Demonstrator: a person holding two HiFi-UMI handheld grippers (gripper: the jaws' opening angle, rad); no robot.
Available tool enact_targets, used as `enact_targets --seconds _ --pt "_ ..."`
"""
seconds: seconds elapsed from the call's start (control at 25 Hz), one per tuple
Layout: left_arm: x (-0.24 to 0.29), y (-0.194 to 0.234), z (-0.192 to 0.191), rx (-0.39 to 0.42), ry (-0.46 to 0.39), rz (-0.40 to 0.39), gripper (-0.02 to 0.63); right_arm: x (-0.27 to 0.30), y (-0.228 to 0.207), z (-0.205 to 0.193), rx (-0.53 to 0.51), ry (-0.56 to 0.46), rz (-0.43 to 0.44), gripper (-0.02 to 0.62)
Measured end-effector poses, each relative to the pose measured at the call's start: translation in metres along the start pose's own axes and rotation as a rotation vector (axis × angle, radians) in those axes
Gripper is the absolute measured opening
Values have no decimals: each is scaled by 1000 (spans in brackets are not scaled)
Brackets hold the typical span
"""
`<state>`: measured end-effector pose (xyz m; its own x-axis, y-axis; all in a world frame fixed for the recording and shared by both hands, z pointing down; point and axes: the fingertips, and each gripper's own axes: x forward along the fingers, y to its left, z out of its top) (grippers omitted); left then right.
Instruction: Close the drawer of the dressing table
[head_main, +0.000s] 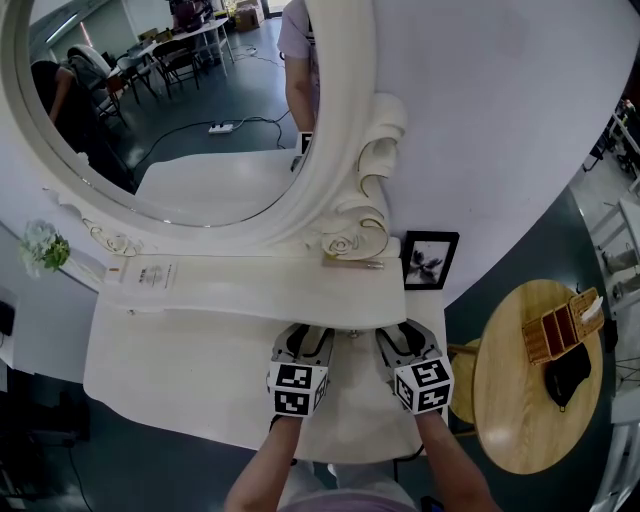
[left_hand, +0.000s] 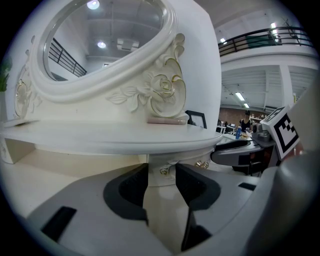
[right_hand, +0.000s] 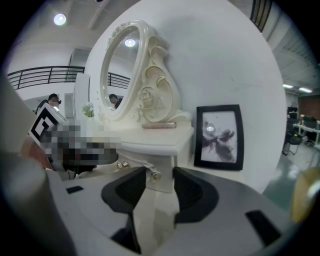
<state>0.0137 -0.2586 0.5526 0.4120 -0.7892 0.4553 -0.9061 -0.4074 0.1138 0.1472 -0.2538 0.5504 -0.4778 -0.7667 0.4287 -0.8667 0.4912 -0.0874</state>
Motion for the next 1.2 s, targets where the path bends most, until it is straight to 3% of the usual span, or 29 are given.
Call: enact_targets --seconds 0.44,0.68,1.2 --pt "-3 1 -3 -27 12 28 173 -8 -3 -1 34 -14 -38 193" --pt "-18 -4 1 -63 -27 14 173 -32 0 2 87 -55 -55 186" --pt "-66 -26 13 -71 -116 -40 37 -77 37 23 101 -146 -22 81"
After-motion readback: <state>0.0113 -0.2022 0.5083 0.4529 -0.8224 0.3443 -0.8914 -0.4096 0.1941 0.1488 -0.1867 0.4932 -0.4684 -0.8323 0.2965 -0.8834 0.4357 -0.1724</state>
